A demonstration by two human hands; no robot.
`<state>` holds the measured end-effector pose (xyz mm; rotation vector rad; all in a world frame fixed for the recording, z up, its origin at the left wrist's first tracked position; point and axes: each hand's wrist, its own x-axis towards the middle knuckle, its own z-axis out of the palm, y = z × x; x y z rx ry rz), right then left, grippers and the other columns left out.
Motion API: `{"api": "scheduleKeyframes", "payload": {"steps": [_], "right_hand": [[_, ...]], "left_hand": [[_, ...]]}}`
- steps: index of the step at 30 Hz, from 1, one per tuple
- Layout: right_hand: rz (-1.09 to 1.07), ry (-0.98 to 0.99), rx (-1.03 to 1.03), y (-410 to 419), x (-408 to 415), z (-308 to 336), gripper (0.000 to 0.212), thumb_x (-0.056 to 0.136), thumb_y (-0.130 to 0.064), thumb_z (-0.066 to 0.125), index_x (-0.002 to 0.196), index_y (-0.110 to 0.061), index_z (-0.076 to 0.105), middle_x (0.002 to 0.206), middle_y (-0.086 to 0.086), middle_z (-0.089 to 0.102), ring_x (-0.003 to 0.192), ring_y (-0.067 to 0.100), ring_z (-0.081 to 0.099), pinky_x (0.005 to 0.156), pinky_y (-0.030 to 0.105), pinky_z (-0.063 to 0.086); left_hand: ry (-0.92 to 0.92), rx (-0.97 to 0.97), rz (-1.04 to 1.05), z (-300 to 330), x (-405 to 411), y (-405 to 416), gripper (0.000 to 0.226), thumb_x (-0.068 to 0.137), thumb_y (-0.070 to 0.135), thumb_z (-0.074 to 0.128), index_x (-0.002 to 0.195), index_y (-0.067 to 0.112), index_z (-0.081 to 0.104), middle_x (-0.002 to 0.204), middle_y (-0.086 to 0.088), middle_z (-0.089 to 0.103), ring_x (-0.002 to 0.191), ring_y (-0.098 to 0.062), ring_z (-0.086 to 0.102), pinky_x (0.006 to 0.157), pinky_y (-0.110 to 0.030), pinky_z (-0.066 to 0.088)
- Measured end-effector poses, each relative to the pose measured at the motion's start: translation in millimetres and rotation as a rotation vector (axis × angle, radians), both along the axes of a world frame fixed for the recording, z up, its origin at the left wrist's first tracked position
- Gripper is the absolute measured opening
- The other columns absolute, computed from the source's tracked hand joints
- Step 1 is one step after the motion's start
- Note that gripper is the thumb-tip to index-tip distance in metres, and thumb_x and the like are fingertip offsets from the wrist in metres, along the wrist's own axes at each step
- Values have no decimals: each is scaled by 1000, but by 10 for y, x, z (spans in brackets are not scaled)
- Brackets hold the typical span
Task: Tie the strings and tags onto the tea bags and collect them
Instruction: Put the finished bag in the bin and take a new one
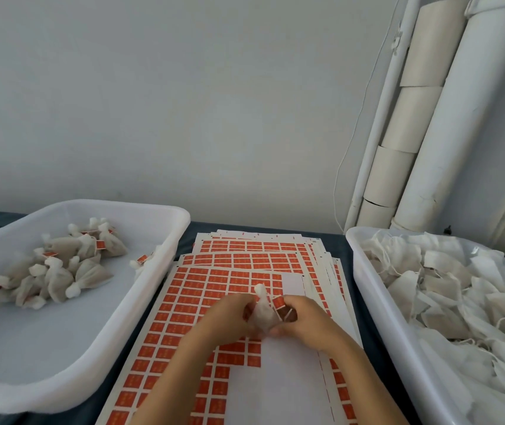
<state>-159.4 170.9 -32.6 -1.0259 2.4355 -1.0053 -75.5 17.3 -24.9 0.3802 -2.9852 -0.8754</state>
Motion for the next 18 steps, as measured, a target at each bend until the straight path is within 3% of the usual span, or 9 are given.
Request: {"api": "scheduleKeyframes", "payload": {"steps": [5,11,13,16,18], "right_hand": [[-69,33,-215,-352,74,363,18,81,-28,71,85,-36,55,83,-21,58,74,3,60,54,5,44],[-70,-156,-573,-1091,249,873,14,82,-26,69,91,-24,59,83,-11,63,61,-2,63,50,6,45],[-73,-236,-638,-1341,318,931,14,84,-22,68,94,-20,60,86,-9,64,64,-1,64,53,7,47],[-66,-327,-667,-1654,407,937,11,87,-11,63,95,-17,61,93,-3,65,77,6,65,59,9,50],[-39,-390,-665,-1791,446,914,13,90,-4,55,97,-12,62,99,3,66,84,11,66,64,12,52]], "left_hand": [[277,128,239,219,98,-150,25,81,31,72,102,22,62,89,10,63,79,-5,59,64,-13,46],[674,313,667,755,287,-445,24,78,30,74,95,22,58,82,10,63,70,-6,58,58,-22,41],[723,368,773,847,322,-552,31,82,23,70,107,16,52,91,4,60,70,-9,55,63,-29,43],[706,417,879,880,334,-714,32,91,17,60,116,10,41,93,-4,53,62,-5,45,51,-23,34],[644,385,922,894,341,-797,29,93,13,54,117,5,39,98,-13,55,67,-16,49,54,-26,35]]}}
